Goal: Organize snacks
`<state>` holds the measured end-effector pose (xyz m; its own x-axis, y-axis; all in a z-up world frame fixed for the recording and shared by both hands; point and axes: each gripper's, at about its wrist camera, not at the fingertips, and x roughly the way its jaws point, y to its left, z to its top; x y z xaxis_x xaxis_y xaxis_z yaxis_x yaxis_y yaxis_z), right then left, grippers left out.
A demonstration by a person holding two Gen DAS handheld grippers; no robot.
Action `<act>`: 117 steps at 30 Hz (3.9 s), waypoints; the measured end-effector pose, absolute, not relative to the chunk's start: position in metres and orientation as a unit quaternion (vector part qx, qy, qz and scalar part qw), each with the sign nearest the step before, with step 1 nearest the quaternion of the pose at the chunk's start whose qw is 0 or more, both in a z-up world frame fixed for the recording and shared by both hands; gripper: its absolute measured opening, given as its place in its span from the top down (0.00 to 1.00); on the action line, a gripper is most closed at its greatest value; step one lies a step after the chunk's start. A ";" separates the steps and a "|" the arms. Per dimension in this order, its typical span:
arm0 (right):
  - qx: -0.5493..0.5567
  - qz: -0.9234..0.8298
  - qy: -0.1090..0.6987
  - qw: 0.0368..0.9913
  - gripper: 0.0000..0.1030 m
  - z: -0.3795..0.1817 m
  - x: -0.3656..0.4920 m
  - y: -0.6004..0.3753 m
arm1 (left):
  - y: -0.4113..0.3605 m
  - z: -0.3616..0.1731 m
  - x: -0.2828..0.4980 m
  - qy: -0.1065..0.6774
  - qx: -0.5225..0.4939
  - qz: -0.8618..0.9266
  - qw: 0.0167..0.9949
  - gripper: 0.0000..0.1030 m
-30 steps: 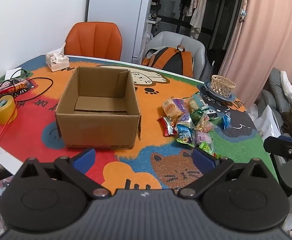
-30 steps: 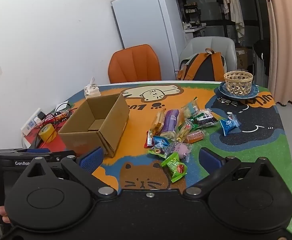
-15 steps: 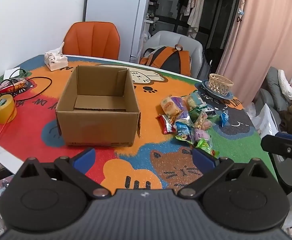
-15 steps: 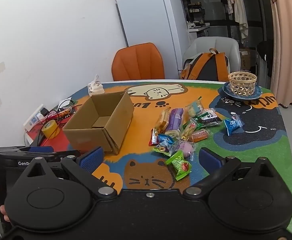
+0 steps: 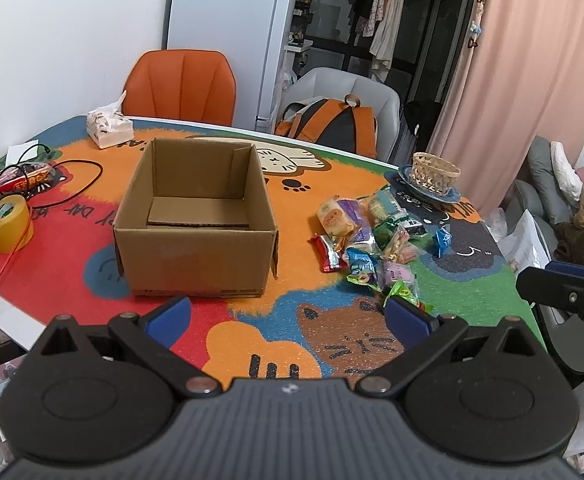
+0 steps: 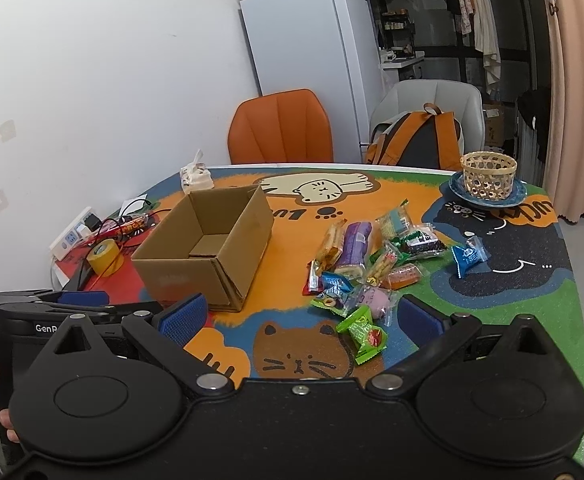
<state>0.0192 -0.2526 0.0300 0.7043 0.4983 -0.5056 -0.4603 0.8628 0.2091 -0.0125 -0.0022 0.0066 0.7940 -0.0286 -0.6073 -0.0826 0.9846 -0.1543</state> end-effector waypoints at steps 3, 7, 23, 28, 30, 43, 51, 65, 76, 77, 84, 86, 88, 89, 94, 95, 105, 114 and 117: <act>0.034 0.258 0.282 0.923 0.00 0.031 0.019 -0.254 | -0.003 0.008 -0.013 0.320 -0.086 0.012 0.943 0.00; 0.035 0.257 0.282 0.924 0.00 0.031 0.019 -0.254 | -0.004 0.008 -0.013 0.320 -0.086 0.012 0.943 0.00; 0.034 0.256 0.280 0.925 0.00 0.032 0.018 -0.256 | -0.004 0.008 -0.013 0.320 -0.086 0.011 0.944 0.00; 0.034 0.257 0.280 0.925 0.00 0.032 0.017 -0.256 | -0.004 0.008 -0.013 0.320 -0.086 0.011 0.944 0.00; 0.035 0.256 0.280 0.925 0.00 0.032 0.017 -0.257 | -0.004 0.008 -0.013 0.320 -0.086 0.011 0.943 0.00; 0.035 0.261 0.274 0.925 0.00 0.034 0.016 -0.256 | -0.005 0.014 -0.014 0.313 -0.086 0.010 0.946 0.00; 0.035 0.262 0.279 0.923 0.00 0.032 0.017 -0.257 | -0.005 0.014 -0.015 0.314 -0.086 0.008 0.945 0.00; 0.039 0.242 0.307 0.920 0.00 0.006 0.036 -0.261 | -0.009 -0.009 0.001 0.320 -0.102 -0.001 0.942 0.01; 0.031 0.225 0.331 0.916 0.00 -0.017 0.054 -0.263 | -0.018 -0.022 0.022 0.308 -0.107 -0.017 0.945 0.01; 0.031 0.224 0.333 0.915 0.00 -0.020 0.056 -0.263 | -0.020 -0.023 0.024 0.307 -0.106 -0.018 0.945 0.01; 0.032 0.215 0.337 0.916 0.00 -0.036 0.069 -0.264 | -0.025 -0.037 0.040 0.305 -0.109 -0.027 0.946 0.03; 0.024 0.218 0.334 0.917 0.01 -0.040 0.072 -0.261 | -0.027 -0.041 0.044 0.305 -0.109 -0.028 0.946 0.04; 0.016 0.224 0.336 0.915 0.05 -0.044 0.075 -0.256 | -0.028 -0.045 0.048 0.306 -0.110 -0.030 0.945 0.07; 0.017 0.229 0.339 0.912 0.10 -0.047 0.077 -0.254 | -0.028 -0.047 0.050 0.307 -0.110 -0.031 0.945 0.08; 0.010 0.241 0.350 0.905 0.22 -0.059 0.086 -0.244 | -0.026 -0.058 0.061 0.319 -0.117 -0.031 0.940 0.19; 0.010 0.243 0.352 0.904 0.23 -0.062 0.089 -0.243 | -0.025 -0.060 0.062 0.321 -0.118 -0.030 0.939 0.19; 0.003 0.252 0.367 0.896 0.31 -0.081 0.116 -0.226 | -0.015 -0.073 0.076 0.331 -0.124 -0.016 0.935 0.28; 0.015 0.264 0.378 0.887 0.71 -0.092 0.125 -0.231 | -0.025 -0.076 0.087 0.326 -0.114 -0.022 0.938 0.28; 0.019 0.270 0.373 0.888 0.79 -0.090 0.125 -0.236 | -0.029 -0.078 0.091 0.328 -0.113 -0.026 0.938 0.28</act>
